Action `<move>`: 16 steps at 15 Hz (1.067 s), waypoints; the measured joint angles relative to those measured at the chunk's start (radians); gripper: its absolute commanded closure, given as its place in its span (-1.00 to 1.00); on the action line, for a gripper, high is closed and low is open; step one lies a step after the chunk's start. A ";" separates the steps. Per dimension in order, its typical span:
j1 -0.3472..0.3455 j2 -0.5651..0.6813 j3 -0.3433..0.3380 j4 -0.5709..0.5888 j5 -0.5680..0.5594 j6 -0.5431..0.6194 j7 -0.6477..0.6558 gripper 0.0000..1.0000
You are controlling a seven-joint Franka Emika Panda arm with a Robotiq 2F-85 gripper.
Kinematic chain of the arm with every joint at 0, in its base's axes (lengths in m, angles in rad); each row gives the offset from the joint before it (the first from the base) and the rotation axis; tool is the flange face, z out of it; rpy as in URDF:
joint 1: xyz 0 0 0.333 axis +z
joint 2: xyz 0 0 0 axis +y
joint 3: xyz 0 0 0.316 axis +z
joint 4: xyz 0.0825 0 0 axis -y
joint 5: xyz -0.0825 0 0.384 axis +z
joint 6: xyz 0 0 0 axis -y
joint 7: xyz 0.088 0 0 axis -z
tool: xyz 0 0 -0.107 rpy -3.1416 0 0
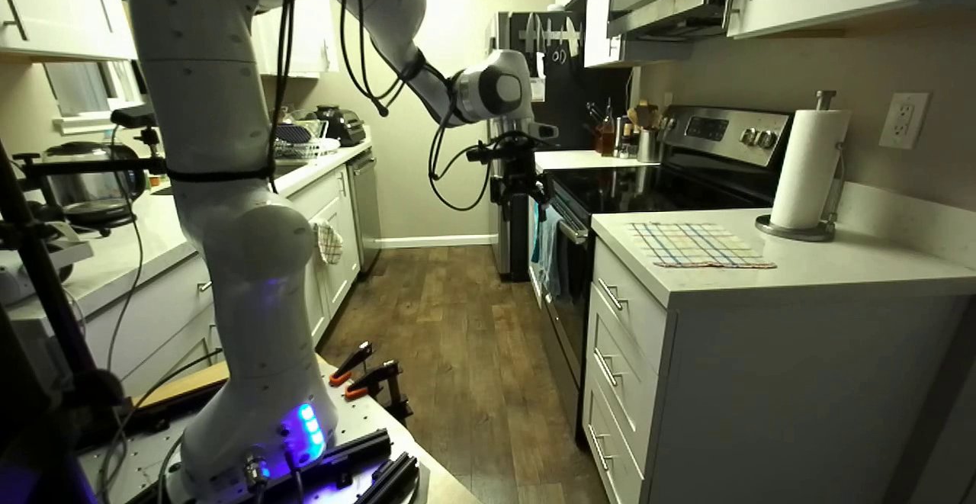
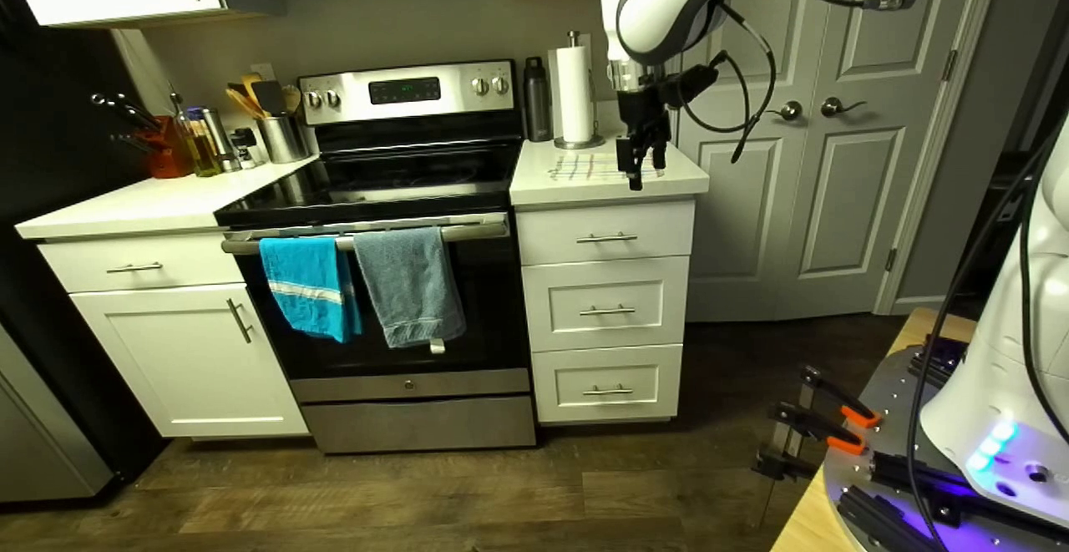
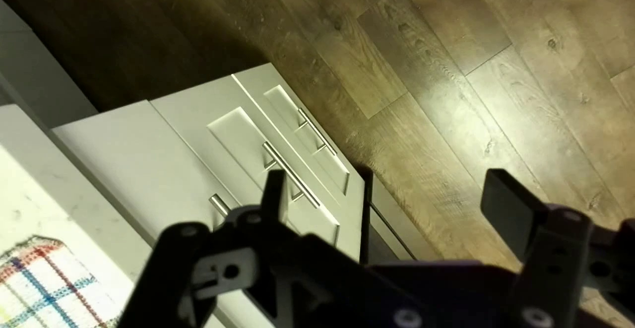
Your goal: Open the first top drawer
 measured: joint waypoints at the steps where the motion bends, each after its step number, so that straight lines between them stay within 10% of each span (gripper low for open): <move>1: -0.004 0.036 -0.005 0.004 -0.015 0.045 0.009 -1.00; 16: -0.004 0.211 -0.031 0.080 -0.067 0.152 0.031 -1.00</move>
